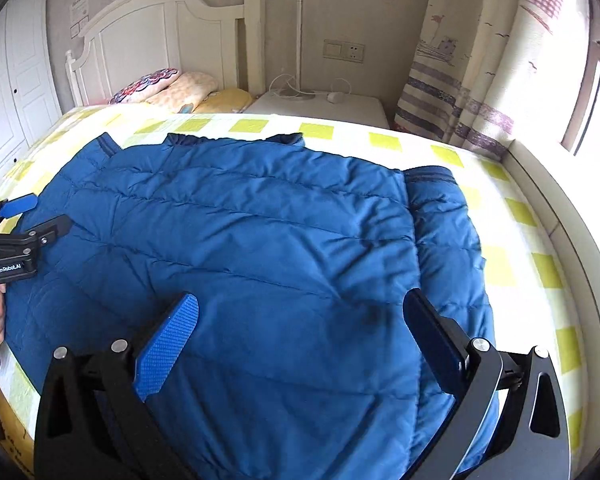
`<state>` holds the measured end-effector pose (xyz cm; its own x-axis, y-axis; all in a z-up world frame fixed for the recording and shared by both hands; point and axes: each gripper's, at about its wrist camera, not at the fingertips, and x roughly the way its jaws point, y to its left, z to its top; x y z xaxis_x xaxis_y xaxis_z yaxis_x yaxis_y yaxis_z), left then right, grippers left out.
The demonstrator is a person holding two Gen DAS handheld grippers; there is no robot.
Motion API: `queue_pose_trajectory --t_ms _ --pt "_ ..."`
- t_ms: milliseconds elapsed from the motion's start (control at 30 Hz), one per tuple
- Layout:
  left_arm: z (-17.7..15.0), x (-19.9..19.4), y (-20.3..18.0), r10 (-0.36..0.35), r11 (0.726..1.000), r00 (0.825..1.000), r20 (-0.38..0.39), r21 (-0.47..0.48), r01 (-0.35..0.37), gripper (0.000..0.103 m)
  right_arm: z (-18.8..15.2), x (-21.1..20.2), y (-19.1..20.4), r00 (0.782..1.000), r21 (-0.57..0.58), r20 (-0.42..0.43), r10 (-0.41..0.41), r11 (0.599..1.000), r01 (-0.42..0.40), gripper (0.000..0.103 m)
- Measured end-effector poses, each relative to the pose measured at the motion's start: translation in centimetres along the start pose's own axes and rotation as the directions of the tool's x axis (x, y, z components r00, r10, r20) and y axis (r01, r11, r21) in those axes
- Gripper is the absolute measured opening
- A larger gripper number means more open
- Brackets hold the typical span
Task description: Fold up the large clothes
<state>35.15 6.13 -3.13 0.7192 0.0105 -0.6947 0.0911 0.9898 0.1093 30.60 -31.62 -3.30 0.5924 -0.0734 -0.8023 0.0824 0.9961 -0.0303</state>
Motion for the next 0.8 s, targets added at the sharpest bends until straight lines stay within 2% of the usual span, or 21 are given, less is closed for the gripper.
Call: queue_pose_trajectory --t_ms 33,67,133,167,200,267,333,400,433,467,533,600,667,733,800 --pt "-0.5 0.3 1.8 0.022 0.999 1.0 -0.013 -0.023 -0.022 0.101 -0.6 0.2 -1.7 1.0 0.034 -0.01 -0.016 0.999 0.017 0.098" --pt "-1.1 0.7 3.5 0.014 0.999 1.0 -0.026 -0.051 -0.015 0.101 -1.4 0.6 -3.3 1.0 0.069 -0.016 0.001 0.998 0.0 0.098" --pt "-2.2 1.6 5.9 -0.09 0.989 0.995 -0.041 -0.123 0.084 0.101 -2.8 1.5 -5.7 0.993 0.162 -0.007 0.121 0.98 -0.118 0.099" --pt "-2.6 1.9 6.4 -0.126 0.982 0.991 -0.039 -0.15 0.118 0.101 -3.2 1.6 -5.9 0.991 0.174 0.011 0.136 0.975 -0.136 0.099" --pt "-2.7 2.1 6.5 -0.128 0.98 0.991 -0.031 -0.157 0.122 0.101 -3.4 1.7 -5.7 0.992 0.167 0.022 0.121 0.978 -0.123 0.099" --pt "-2.5 2.1 5.8 -0.083 0.988 0.996 -0.022 -0.129 0.08 0.101 -3.3 1.8 -5.1 0.996 0.165 0.017 0.088 0.982 -0.09 0.099" --pt "-2.5 2.2 5.5 -0.067 0.99 0.997 -0.026 -0.125 0.064 0.101 -3.0 1.7 -4.9 0.997 0.181 -0.006 0.076 0.981 -0.074 0.099" --pt "-2.3 1.7 5.7 -0.058 0.987 0.996 -0.061 -0.151 0.048 0.101 -2.7 0.3 -4.0 1.0 0.206 -0.022 0.007 0.979 -0.002 0.097" --pt "-2.2 0.7 5.6 -0.033 0.984 0.997 -0.071 -0.176 0.02 0.099 -2.7 -1.1 -2.9 1.0 0.19 0.008 0.005 0.982 -0.007 0.097" --pt "-2.1 -0.8 5.0 -0.019 0.985 0.999 -0.044 -0.173 0.011 0.097 -2.8 -2.5 -1.3 0.998 0.154 0.052 0.035 0.987 -0.043 0.097" --pt "-2.1 -4.2 2.5 -0.027 0.995 0.999 0.04 -0.094 0.031 0.098 -3.5 -4.7 2.3 0.992 0.075 0.099 0.073 0.994 -0.081 0.097" --pt "-2.5 -6.3 -0.5 -0.061 0.997 0.995 0.075 -0.033 0.064 0.099 -4.5 -5.5 5.9 0.988 -0.018 0.101 0.116 0.993 -0.114 0.097" --pt "-3.5 -6.7 -3.8 -0.117 0.993 0.992 0.054 0.033 0.115 0.1 -5.8 -4.7 8.8 0.993 -0.106 0.068 0.097 0.99 -0.089 0.098" --pt "-5.0 -5.4 -6.6 -0.089 0.991 0.996 0.014 0.101 0.088 0.1 -7.1 -3.8 10.0 0.995 -0.154 0.099 0.028 0.988 -0.013 0.098" --pt "-6.4 -4.1 -7.1 -0.06 0.993 0.997 0.041 0.105 0.055 0.101 -7.4 -3.2 10.0 0.995 -0.174 0.097 0.025 0.985 -0.008 0.099"
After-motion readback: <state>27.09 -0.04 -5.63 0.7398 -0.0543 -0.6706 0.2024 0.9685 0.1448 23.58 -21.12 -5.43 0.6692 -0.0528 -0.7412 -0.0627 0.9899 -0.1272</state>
